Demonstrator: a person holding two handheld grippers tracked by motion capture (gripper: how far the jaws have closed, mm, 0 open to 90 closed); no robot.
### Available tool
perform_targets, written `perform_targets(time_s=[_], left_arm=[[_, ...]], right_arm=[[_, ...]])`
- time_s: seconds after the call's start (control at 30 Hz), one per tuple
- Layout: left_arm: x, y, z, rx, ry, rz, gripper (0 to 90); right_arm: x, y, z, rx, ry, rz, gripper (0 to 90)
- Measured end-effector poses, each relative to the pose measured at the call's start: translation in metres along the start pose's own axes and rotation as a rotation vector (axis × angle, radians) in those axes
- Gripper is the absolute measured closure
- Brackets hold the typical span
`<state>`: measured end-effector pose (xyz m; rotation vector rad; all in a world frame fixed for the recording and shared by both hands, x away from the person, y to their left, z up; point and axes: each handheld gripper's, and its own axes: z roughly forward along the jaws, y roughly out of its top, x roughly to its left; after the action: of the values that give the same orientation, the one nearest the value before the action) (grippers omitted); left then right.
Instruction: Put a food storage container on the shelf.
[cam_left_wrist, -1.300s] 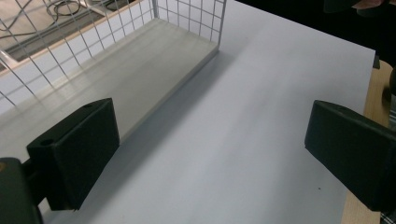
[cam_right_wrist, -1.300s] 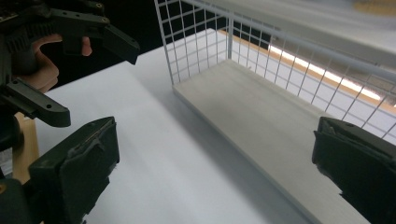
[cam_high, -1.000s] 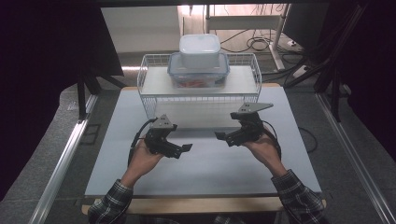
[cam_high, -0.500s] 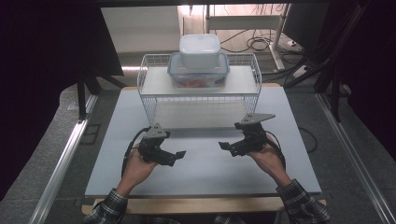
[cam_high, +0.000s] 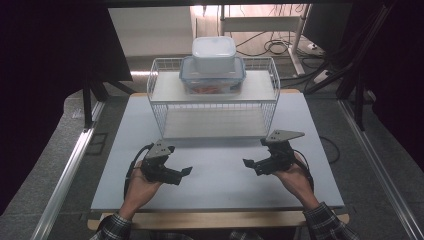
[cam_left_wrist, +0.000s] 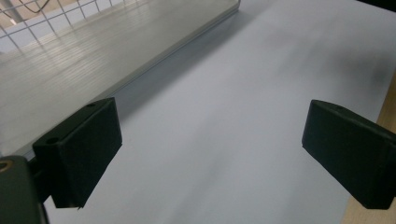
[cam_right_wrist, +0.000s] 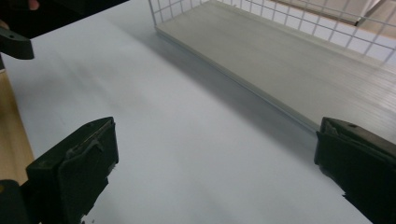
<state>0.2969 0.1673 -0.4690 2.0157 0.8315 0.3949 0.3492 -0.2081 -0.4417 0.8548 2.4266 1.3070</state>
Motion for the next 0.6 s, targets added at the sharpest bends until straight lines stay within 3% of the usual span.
perform_targets(time_s=[0.33,0.6], left_arm=[[0.005,-0.022,-0.005,0.020,0.029,-0.038,4.0],[0.006,-0.036,-0.006,0.046,0.065,-0.025,3.5]], right_arm=[[-0.012,-0.025,-0.008,0.012,-0.059,0.033,0.0],[-0.018,-0.046,-0.014,0.024,-0.079,0.070,0.0]])
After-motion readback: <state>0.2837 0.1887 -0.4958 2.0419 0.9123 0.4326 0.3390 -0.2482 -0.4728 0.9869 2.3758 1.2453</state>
